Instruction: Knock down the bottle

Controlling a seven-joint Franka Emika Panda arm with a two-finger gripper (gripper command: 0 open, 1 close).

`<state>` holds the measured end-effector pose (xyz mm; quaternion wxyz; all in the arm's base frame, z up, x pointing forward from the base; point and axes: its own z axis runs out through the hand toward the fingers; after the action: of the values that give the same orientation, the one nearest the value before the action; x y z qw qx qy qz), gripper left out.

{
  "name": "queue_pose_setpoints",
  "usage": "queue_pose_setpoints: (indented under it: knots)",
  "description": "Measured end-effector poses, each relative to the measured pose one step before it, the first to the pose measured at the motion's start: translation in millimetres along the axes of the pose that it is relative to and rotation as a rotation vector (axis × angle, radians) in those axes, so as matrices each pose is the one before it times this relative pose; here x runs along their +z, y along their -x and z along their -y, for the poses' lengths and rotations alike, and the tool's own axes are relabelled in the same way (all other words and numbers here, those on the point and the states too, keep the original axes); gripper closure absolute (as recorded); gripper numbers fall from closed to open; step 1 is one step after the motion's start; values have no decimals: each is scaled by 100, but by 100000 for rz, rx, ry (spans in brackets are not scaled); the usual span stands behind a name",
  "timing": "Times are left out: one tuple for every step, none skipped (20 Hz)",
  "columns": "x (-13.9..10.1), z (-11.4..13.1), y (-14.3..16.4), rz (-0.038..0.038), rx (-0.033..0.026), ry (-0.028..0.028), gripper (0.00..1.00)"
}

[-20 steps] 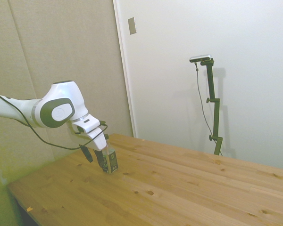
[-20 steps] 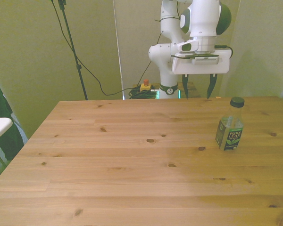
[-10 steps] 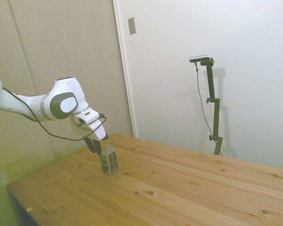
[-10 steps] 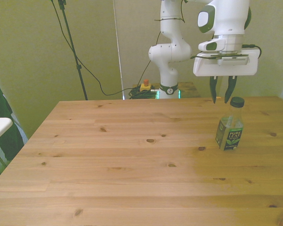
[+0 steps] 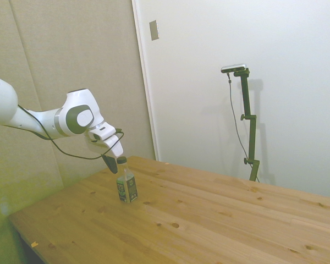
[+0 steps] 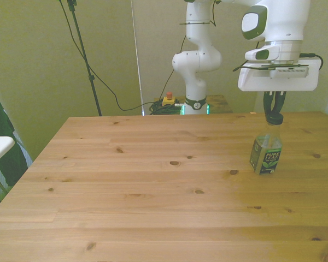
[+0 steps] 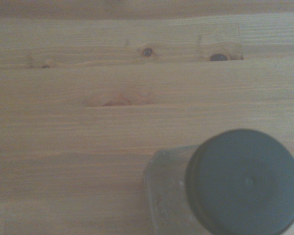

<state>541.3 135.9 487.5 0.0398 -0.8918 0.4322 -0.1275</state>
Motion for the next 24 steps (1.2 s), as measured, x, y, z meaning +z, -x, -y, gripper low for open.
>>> queue_pose_setpoints:
  knots:
    - [-32,222,-159,-554,255,-99,100]
    - [-79,196,-246,-555,407,-178,100]
    - [-39,174,-293,-226,540,-170,100]
    - [-5,128,-283,-88,385,-164,100]
    - [34,141,-366,-223,402,-86,100]
    - [5,156,-478,-519,537,-110,100]
    - [-28,301,-526,-291,666,-284,100]
    - [23,370,-603,-108,688,-252,100]
    - [11,455,-563,-198,571,-396,100]
    - [-20,567,-486,-223,452,-527,100]
    - [57,615,-453,-186,409,-373,100]
    - [74,624,-355,-281,311,-70,100]
    - [147,670,-301,-842,31,381,100]
    - [206,730,-265,-676,113,255,100]
    - [322,776,-189,-228,145,365,100]
    - [497,810,-148,-95,204,294,100]
    - [499,785,-182,-357,319,377,100]
    - [517,746,-179,-295,358,139,100]
    - [548,648,-142,30,177,157,100]
    - [491,564,-145,-21,118,141,100]
    - [411,435,-115,5,45,287,100]
    - [353,314,-99,-59,50,233,100]
    - [243,203,-85,56,39,128,100]
    - [163,79,-17,122,-135,135,100]
